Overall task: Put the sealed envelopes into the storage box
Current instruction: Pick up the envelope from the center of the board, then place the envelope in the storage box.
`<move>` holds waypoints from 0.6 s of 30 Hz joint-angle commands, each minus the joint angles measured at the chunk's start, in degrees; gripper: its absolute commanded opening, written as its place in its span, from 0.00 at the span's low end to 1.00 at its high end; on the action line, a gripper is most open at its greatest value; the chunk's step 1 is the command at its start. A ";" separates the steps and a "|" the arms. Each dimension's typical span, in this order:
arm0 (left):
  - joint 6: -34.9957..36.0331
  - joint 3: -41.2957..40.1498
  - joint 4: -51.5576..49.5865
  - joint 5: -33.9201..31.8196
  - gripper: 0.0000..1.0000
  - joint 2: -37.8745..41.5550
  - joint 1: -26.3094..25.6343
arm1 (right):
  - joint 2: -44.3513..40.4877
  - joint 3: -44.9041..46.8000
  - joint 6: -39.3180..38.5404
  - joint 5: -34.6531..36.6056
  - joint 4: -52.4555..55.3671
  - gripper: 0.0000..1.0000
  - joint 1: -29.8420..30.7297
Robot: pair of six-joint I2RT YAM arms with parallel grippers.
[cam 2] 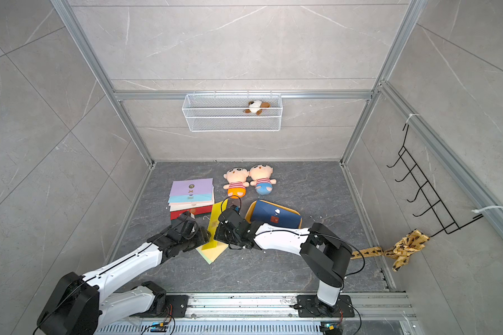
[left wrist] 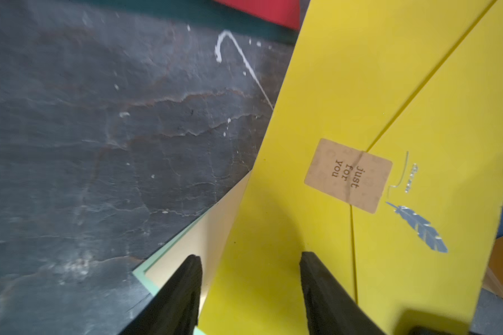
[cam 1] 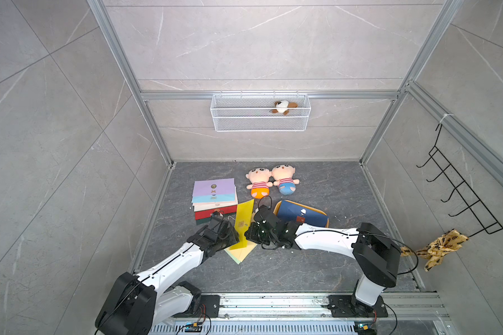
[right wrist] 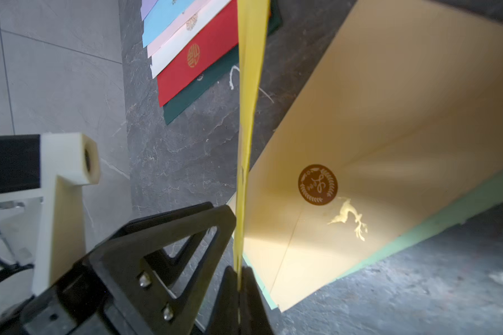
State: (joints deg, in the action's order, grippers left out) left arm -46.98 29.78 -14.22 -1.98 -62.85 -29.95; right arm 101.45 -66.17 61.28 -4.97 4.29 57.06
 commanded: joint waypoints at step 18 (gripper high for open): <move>0.38 4.76 -10.77 -6.02 0.65 7.43 0.05 | -7.54 -38.80 -81.49 6.72 70.28 0.00 -18.39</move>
State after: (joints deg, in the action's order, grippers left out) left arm -47.11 32.60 -24.10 -7.27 -55.37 -29.95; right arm 93.12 -103.39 -7.88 -0.47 60.58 40.07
